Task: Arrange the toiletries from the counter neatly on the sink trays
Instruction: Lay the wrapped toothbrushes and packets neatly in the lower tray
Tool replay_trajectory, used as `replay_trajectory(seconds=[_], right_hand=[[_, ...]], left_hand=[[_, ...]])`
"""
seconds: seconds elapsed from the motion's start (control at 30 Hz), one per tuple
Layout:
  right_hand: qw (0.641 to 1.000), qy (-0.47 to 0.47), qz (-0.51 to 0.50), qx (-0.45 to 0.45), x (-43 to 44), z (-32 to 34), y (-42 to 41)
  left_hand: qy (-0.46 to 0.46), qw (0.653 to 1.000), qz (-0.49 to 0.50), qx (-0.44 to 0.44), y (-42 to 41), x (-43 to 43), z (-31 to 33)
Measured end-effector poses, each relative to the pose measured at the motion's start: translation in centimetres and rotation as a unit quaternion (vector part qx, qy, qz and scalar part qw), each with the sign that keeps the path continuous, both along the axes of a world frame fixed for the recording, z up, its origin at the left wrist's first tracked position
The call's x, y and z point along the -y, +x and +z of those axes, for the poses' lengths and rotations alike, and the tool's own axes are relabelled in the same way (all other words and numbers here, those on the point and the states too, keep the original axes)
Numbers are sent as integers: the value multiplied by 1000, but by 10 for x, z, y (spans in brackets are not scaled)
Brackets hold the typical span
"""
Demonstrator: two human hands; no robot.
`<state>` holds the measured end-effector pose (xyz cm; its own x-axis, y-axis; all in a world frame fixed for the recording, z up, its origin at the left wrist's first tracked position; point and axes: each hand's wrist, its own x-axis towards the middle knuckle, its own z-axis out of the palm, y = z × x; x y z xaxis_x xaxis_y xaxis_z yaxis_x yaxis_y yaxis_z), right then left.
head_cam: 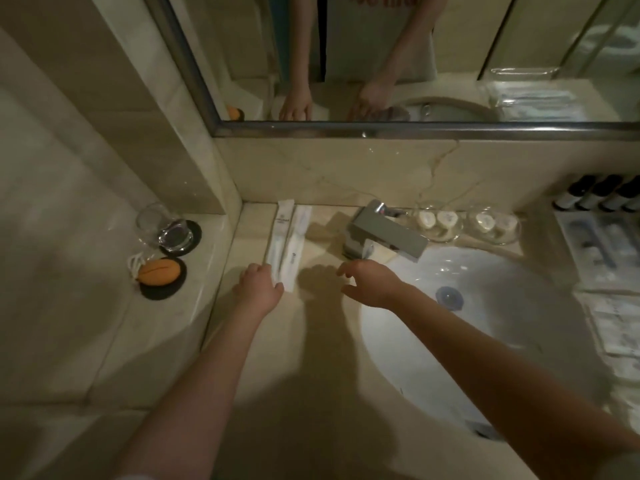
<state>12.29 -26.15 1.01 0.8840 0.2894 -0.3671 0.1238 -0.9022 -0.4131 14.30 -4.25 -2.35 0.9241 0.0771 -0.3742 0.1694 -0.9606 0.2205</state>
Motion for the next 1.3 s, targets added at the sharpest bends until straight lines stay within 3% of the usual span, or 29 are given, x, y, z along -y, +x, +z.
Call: replay_trajectory(seconds=[0.17, 0.33, 0.53, 0.67, 0.83, 0.93, 1.07, 1.17, 1.3], right_hand=[[998, -35, 44, 6, -38, -9, 45], [987, -98, 122, 20, -74, -16, 82], [945, -222, 237, 46, -91, -37, 104], [943, -219, 232, 97, -93, -40, 100], [938, -212, 258, 95, -85, -37, 95], [947, -135, 257, 136, -75, -31, 89], [951, 41, 194, 237, -62, -18, 79], [956, 155, 91, 232, -53, -1, 72], [918, 342, -82, 183, -42, 25, 65]], left_hand=[[-47, 998, 38, -28, 28, -13, -14], [-154, 979, 129, -25, 37, -24, -30], [-146, 978, 144, -43, 45, -41, -38], [-133, 979, 147, -42, 44, -39, -38], [-157, 974, 162, -5, 50, -37, -37], [-166, 975, 149, 6, 60, -37, -38], [-121, 984, 134, -6, 71, -26, -31], [-127, 986, 102, -38, 73, -19, -28], [-188, 973, 119, -61, 66, -11, -22]])
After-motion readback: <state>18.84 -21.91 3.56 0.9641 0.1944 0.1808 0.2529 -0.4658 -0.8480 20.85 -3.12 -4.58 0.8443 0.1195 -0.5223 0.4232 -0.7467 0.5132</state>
